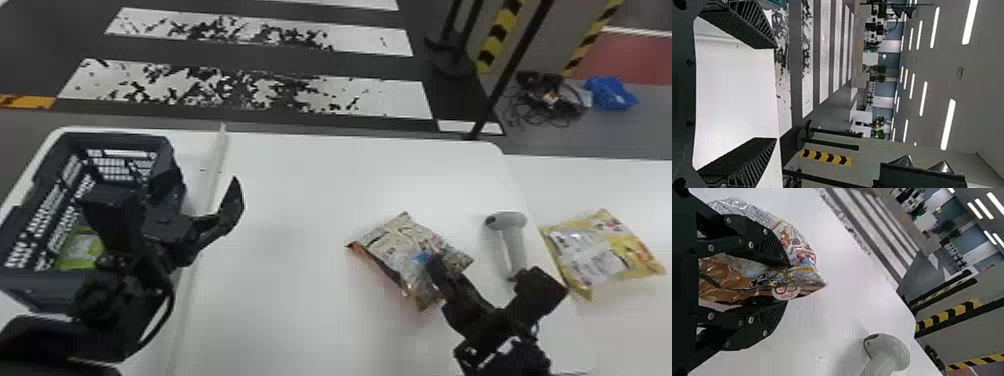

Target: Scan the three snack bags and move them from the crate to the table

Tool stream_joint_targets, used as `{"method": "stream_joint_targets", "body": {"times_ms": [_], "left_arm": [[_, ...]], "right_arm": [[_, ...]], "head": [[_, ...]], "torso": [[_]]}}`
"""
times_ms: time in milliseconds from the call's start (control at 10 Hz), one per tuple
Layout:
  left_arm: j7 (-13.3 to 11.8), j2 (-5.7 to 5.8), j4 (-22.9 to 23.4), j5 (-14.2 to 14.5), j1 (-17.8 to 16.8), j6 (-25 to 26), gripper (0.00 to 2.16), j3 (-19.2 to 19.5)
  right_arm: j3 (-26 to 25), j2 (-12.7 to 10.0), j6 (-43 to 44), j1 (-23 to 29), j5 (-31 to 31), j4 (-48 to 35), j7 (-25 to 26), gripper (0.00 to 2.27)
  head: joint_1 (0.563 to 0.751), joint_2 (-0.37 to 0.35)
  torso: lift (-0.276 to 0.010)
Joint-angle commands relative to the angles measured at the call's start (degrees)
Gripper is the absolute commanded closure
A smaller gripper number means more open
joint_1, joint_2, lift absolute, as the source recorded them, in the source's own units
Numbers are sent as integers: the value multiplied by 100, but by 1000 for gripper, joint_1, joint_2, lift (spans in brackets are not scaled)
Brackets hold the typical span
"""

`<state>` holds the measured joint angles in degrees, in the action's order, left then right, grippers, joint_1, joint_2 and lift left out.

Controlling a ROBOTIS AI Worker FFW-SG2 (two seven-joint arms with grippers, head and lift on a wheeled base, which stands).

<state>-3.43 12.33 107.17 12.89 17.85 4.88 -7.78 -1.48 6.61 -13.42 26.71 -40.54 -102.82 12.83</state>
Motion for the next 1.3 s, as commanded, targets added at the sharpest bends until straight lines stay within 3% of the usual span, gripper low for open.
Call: {"method": "stream_joint_targets", "body": {"times_ms": [0, 300, 400, 600, 700, 800, 900, 1000, 1100, 1200], "left_arm": [[35, -3, 23, 3, 8, 0, 26, -39], [96, -3, 23, 3, 43, -35, 26, -101], [105, -3, 32, 3, 52, -35, 26, -101], [105, -3, 50, 3, 96, -35, 26, -101], [114, -3, 85, 3, 140, -35, 26, -109], [140, -3, 146, 3, 219, -35, 26, -92], [193, -12, 146, 3, 254, -53, 26, -83], [255, -12, 155, 3, 280, -53, 26, -74], [263, -12, 164, 3, 289, -53, 26, -65], [263, -29, 164, 3, 289, -70, 26, -83]], "right_arm": [[25, 7, -570, -95, 653, -45, 79, 26], [377, 130, -974, -262, 2314, -352, 1459, 46], [456, 271, -798, -192, 2490, -678, 1591, 56], [632, 499, -447, -131, 2815, -1284, 1485, 80], [570, 543, -359, -245, 2753, -1328, 747, 97], [518, 552, -271, -359, 2692, -1196, 149, 282], [535, 552, -271, -491, 2692, -968, -246, 923], [605, 517, -289, -605, 2683, -722, -422, 1932], [685, 490, -253, -693, 2674, -440, -642, 2152], [790, 482, -166, -684, 2701, -256, -659, 2196]], "head": [[695, -119], [695, -159], [695, -181], [695, -182], [695, -170], [695, -140], [695, -124], [695, -102], [695, -86], [695, -70]], "torso": [[-62], [-62], [-62], [-62], [-62], [-62], [-62], [-62], [-62], [-62]]}}
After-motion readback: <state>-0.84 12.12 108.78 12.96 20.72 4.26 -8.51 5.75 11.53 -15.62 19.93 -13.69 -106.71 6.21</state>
